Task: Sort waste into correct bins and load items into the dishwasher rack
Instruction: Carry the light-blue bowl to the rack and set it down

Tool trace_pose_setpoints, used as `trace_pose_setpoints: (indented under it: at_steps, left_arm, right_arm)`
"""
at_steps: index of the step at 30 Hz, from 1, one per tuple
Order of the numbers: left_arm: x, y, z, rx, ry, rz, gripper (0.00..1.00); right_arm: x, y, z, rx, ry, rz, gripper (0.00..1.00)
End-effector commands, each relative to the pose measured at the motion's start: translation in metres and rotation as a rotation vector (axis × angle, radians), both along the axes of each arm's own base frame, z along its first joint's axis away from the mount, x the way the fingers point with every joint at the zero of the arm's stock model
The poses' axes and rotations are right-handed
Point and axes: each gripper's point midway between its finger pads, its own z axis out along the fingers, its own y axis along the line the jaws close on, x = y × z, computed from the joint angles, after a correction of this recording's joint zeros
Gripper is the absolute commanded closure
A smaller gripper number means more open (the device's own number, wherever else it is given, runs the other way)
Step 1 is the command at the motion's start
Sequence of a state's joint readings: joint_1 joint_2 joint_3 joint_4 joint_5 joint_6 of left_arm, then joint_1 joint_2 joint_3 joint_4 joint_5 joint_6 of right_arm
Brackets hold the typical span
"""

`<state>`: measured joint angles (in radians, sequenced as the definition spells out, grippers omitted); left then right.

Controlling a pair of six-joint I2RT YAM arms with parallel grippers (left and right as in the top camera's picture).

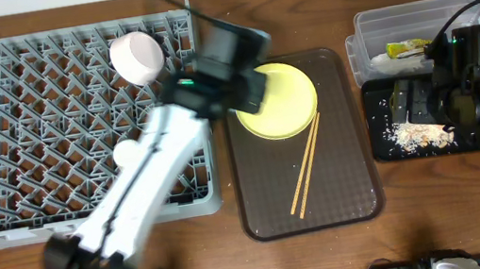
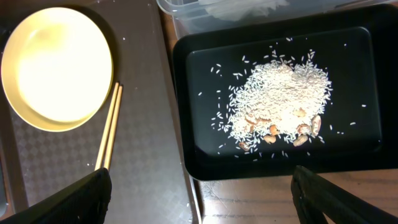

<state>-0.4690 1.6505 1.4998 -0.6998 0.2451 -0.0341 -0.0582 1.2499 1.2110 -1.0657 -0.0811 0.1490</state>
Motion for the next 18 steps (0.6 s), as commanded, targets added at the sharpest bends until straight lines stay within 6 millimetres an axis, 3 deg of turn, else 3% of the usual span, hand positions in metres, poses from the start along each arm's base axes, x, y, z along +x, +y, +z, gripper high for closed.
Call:
trace_pose_setpoints:
  at_steps: [1,5,9,13,18]
  left_arm:
    - [-0.004,0.007,0.032,-0.274,0.091,-0.053,0.94]
    - [0.000,0.035,0.056,-0.556,0.182,-0.095,0.94]
    - [0.010,0.079,0.067,-0.757,0.237,-0.065,0.94]
    - [0.023,0.123,0.061,-0.891,0.304,0.032,0.94]
    - [0.034,0.154,0.049,-1.085,0.424,0.090,0.94]
  right_arm:
    - [0.001,-0.003,0.005,-0.006,-0.014,-0.001,0.10]
    - [0.001,-0.002,0.005,-0.006,-0.013,-0.001,0.10]
    - [0.001,-0.002,0.005,-0.006,-0.013,-0.001,0.10]
    - [0.001,-0.002,0.005,-0.006,-0.013,-0.001,0.11]
    - [0.001,-0.002,0.005,-0.006,-0.014,-0.001,0.11]
